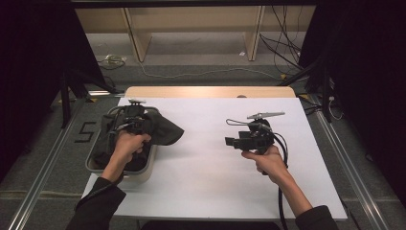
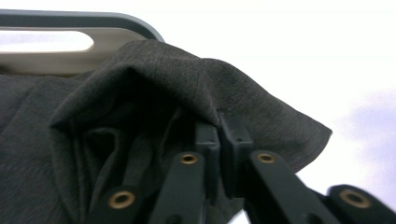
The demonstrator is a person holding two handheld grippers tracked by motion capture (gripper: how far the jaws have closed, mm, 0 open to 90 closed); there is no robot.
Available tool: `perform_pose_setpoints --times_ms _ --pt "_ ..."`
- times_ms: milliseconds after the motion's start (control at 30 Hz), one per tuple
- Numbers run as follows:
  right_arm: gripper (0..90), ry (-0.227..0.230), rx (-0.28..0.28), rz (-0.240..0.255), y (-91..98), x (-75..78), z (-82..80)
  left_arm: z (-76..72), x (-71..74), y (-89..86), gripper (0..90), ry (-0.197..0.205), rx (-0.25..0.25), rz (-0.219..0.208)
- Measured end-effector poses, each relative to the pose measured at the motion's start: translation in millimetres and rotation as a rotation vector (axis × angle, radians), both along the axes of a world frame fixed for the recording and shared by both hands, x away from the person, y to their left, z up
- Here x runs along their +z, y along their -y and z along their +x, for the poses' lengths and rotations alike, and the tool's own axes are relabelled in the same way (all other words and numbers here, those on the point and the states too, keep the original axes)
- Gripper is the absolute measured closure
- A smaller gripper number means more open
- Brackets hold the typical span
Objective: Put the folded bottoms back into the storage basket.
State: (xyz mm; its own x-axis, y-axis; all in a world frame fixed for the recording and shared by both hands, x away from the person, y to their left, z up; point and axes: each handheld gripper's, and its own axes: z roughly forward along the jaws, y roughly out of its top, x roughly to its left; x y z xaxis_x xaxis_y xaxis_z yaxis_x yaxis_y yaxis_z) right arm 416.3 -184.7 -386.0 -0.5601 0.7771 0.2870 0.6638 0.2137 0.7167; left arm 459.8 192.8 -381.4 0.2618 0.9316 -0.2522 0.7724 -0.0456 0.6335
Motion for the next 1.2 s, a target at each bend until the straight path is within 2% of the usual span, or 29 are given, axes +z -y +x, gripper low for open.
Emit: perform_pose_setpoints --times_ms 100,200,333,433,467,633,700,800,1000,1200 --pt "33.2 -0.002 -0.003 0.001 0.8 0.1 -0.1 -6.1 -3.7 -11.0 87.9 -0.019 -0.033 0.013" --pt "33.2 -0.001 -0.004 0.003 0.9 0.2 0.1 -10.1 -11.3 -22.9 88.3 -0.061 -0.051 0.004" --pt "33.3 0.001 -0.001 -0.002 0.3 -0.2 -0.1 -13.0 -19.7 -28.7 88.4 -0.099 -0.095 0.059" --pt "33.2 0.001 -0.002 -0.001 0.0 -0.8 0.0 -10.9 -28.9 -24.2 88.4 -0.122 -0.123 0.14" --pt "33.2 0.0 -0.002 -0.004 0.0 -0.9 -0.2 -9.3 -33.4 -22.1 88.4 -0.131 -0.122 0.152" --pt "33.2 -0.004 0.0 -0.005 -0.9 -1.7 -0.1 3.6 -50.3 -20.9 88.4 -0.186 -0.127 0.136" --pt "33.3 -0.007 0.002 -0.005 -1.8 -1.9 0.0 8.4 -53.4 -19.2 88.4 -0.202 -0.13 0.15" --pt "33.3 -0.009 0.004 -0.009 -4.0 -2.9 0.3 12.9 -56.4 -14.9 88.5 -0.208 -0.127 0.183" --pt "33.2 -0.007 0.017 -0.016 -9.8 -2.2 -2.1 10.5 -59.5 -18.7 87.8 -0.192 -0.111 0.15" --pt "33.2 0.001 0.012 -0.008 -5.0 -0.4 -2.0 2.4 -53.6 -18.9 86.4 -0.153 -0.117 0.168"
